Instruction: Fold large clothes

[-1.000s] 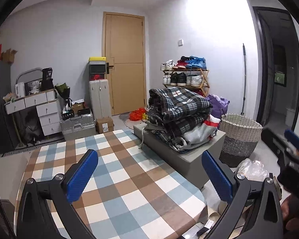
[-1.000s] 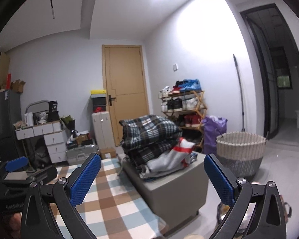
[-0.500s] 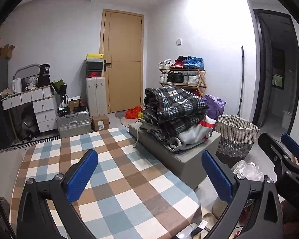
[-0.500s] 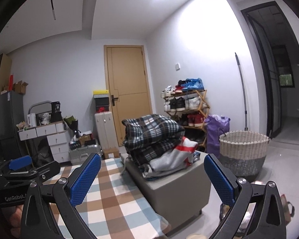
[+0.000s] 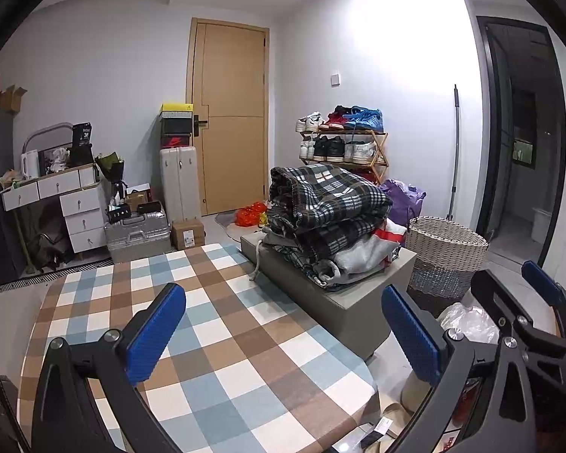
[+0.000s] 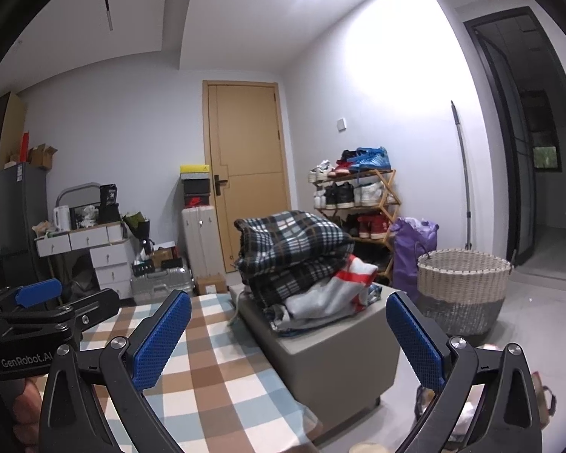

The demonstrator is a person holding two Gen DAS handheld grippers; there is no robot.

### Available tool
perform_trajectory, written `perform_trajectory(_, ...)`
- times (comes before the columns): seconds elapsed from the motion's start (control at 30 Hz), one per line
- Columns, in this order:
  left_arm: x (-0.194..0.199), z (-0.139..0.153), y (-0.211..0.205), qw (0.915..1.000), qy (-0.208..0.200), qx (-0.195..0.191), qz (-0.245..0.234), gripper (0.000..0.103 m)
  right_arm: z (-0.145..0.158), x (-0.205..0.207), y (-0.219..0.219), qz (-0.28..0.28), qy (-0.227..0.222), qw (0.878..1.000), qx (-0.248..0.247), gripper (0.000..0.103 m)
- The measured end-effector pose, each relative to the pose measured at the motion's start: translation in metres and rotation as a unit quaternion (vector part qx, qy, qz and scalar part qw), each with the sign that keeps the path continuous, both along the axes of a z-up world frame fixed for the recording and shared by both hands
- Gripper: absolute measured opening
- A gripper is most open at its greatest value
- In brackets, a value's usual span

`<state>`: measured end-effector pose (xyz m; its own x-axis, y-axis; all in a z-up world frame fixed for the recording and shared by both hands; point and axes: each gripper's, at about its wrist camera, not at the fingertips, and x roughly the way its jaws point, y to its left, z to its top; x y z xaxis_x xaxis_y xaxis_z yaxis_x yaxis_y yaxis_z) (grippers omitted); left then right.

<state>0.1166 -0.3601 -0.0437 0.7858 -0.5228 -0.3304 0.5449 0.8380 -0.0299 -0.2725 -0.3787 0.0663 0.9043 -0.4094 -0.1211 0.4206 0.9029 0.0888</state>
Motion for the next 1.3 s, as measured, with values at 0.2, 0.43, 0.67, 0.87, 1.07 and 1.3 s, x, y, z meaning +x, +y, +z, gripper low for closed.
perform_trajectory(0.2,0.0,0.002,0.003,1.0,-0.003,-0.005,0.004,0.101,0.001,-0.001,0.005,0.003,0.001,1.0,-0.013,0.103)
perform_trajectory(0.43,0.001,0.006,0.01,0.9998,-0.001,-0.016,0.007,0.101,0.006,0.002,0.006,0.005,0.005,1.0,-0.012,0.103)
perform_trajectory(0.67,0.003,0.003,0.012,0.9999,0.004,-0.013,0.007,0.101,0.009,0.0,0.009,0.002,0.002,1.0,-0.015,0.103)
perform_trajectory(0.87,0.004,0.007,0.017,0.9996,0.002,-0.025,0.013,0.101,0.009,0.0,0.011,0.0,0.001,1.0,-0.019,0.103)
perform_trajectory(1.07,0.008,0.005,0.018,0.9994,0.014,-0.027,0.015,0.101,0.01,0.001,0.014,0.003,0.009,1.0,-0.024,0.103)
perform_trajectory(1.3,0.009,0.004,0.023,0.9988,0.008,-0.035,0.034,0.101,0.01,0.001,0.015,0.002,0.006,1.0,-0.024,0.103)
